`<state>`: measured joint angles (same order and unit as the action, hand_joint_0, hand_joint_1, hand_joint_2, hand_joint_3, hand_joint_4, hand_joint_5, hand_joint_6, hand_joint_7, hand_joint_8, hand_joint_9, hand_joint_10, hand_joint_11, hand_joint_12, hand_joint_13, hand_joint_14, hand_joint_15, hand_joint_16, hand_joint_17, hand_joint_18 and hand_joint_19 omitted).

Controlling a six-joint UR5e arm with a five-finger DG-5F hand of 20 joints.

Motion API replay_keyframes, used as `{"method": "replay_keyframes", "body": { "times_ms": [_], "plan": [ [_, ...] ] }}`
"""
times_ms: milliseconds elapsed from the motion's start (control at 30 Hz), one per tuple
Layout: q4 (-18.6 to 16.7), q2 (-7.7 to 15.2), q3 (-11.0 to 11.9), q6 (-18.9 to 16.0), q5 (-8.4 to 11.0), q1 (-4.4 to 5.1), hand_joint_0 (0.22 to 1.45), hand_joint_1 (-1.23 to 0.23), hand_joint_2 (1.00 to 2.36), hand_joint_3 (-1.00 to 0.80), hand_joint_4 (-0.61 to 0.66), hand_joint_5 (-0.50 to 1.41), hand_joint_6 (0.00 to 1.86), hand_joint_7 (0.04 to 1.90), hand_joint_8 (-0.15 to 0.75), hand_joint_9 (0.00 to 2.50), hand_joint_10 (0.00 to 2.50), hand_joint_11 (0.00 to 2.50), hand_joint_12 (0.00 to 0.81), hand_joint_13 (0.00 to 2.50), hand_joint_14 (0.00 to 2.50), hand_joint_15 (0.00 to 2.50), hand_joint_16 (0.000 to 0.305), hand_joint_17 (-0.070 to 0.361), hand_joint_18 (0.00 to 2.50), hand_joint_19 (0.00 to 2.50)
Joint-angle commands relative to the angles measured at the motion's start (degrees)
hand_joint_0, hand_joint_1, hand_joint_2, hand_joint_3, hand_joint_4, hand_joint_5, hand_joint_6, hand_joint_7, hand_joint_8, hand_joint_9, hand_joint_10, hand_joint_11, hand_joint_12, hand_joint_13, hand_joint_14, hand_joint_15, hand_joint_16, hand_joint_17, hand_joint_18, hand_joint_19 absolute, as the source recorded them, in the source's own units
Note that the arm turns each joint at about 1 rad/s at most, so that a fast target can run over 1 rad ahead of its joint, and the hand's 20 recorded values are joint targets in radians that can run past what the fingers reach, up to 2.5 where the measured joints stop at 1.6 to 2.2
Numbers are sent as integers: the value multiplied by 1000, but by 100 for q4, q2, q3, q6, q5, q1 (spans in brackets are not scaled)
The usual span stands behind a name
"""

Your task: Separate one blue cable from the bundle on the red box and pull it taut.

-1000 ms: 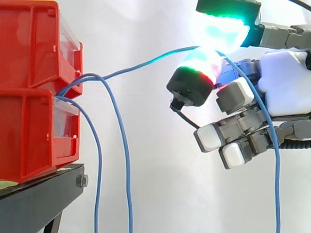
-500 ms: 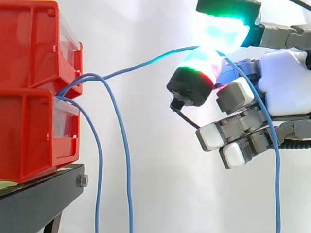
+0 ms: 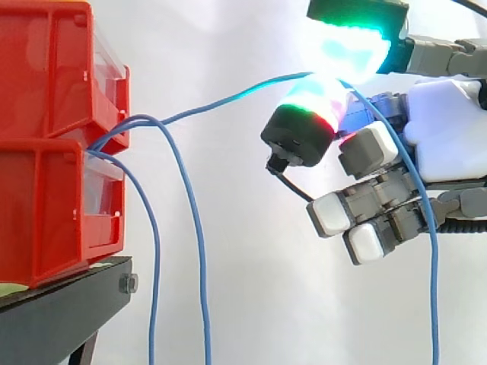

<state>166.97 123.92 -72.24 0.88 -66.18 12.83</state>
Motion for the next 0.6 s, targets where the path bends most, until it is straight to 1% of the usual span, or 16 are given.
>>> {"method": "replay_keyframes", "body": {
  "times_ms": [0, 567],
  "plan": [
    [2, 1, 0, 0, 0, 1, 608, -824, 1002, 35, -94, -110, 918, 1129, 374, 1274, 16, 676, 392, 984, 13, 452, 53, 120, 957, 357],
    [2, 1, 0, 0, 0, 1, 607, -823, 1003, 39, -95, -110, 918, 1129, 371, 1276, 13, 681, 393, 986, 13, 449, 53, 120, 962, 358]
  ]
}}
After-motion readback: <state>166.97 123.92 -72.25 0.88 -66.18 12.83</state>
